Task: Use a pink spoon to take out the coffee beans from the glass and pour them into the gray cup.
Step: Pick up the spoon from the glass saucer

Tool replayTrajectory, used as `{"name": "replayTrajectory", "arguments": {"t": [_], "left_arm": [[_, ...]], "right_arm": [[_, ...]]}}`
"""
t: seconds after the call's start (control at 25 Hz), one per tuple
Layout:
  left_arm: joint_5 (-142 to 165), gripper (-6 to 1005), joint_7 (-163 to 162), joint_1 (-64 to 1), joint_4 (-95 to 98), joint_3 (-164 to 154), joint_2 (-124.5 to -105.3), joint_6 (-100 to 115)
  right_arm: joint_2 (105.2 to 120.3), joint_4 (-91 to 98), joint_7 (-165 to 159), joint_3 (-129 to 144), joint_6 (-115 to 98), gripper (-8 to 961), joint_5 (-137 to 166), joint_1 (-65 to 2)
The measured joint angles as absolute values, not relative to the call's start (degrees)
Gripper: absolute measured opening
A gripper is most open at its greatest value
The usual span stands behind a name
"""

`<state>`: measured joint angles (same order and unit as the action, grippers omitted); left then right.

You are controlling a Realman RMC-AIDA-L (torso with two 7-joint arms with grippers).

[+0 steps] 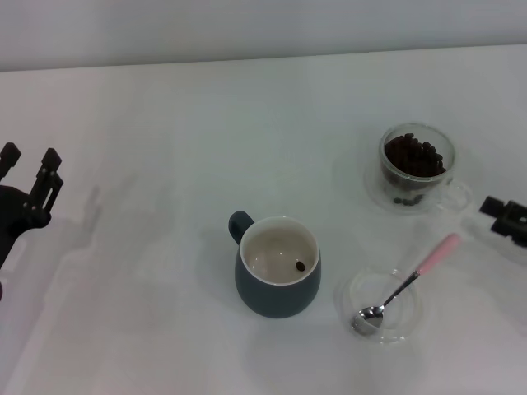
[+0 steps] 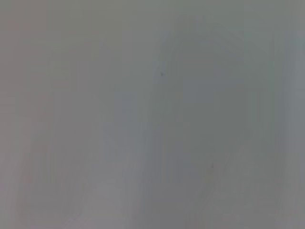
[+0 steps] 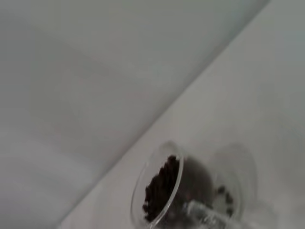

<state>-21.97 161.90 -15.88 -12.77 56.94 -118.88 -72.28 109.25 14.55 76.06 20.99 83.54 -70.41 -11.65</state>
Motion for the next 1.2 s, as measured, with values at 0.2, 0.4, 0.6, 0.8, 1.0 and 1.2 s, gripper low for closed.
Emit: {"name": "replayTrajectory", "arguments": {"t": [0.2,0.4,0.6,0.8,1.0,1.2], "left_arm": [[-21.97,561,161.89,-16.39,-12.16,56.95,-118.78,-72.52],[-21.97,560,161.89,-16.59,-11.65,56.96,-118.83,-72.76],[-21.97,560,161.90,-16.61,-11.56,56.96,-118.95,-72.86],[-21.91,560,161.89,-16.50,-11.56,56.95,-119.03,-72.87],[-21.70,561,161.89,-16.45,-11.67,56.84,-119.14,-72.88],[-21.65,559,161.90,-16.28,-11.94,56.73,-119.18,-72.88]], "right_arm": [[110.63,14.18,76.47,21.97,83.60,734,-69.87,-11.98],[111.19,14.09,76.57,23.58,83.75,731,-69.86,-12.26],[111.76,14.08,77.02,24.49,85.41,729,-69.86,-12.31],[112.30,14.42,77.36,25.82,87.14,726,-69.87,-12.69],[112.51,14.15,78.54,26.55,86.92,723,-69.87,-13.19],[112.53,14.17,78.74,26.72,86.88,721,-69.87,-13.25]]}}
